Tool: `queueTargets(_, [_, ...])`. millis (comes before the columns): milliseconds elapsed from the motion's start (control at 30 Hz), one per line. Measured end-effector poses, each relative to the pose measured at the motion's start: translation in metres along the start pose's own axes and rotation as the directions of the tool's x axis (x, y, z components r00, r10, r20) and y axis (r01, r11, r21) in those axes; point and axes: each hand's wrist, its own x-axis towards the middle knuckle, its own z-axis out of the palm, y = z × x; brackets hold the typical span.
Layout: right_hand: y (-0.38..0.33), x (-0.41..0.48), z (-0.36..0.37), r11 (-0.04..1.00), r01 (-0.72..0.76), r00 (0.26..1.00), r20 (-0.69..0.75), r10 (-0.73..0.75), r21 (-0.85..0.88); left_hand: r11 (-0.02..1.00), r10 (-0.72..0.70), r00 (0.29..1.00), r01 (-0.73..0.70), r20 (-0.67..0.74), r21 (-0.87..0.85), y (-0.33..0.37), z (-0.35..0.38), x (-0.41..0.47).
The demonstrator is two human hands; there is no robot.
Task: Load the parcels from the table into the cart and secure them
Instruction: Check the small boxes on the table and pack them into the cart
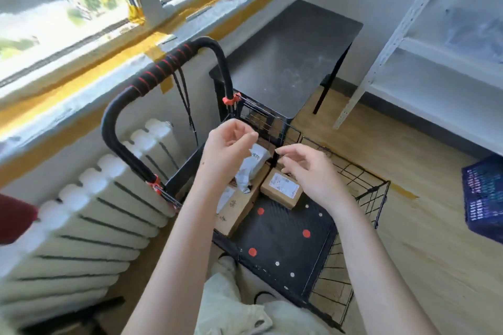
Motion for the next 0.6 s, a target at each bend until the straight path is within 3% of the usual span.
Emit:
queueTargets(133, [-0.011,-0.011,-0.001,0.991,0.132,0.975,0.181,-0.132,0.015,0.999,-0.049,0.98,0.048,-0.195,-0.012,0.001,-0.007,-0.05])
queueTargets(333, [-0.035,-0.025,0.02,0.959,0.269,0.88,0.383,-0.282,0.088,0.996,-0.083,0.894,0.093,-0.441,0.002,0.002,-0.027,-0.12])
queueTargets(600, [-0.086,-0.07,0.086,0.881,0.434,0.645,0.619,-0.449,0.187,0.973,-0.089,0.678,0.216,-0.729,0.082,0.0,-0.064,-0.225])
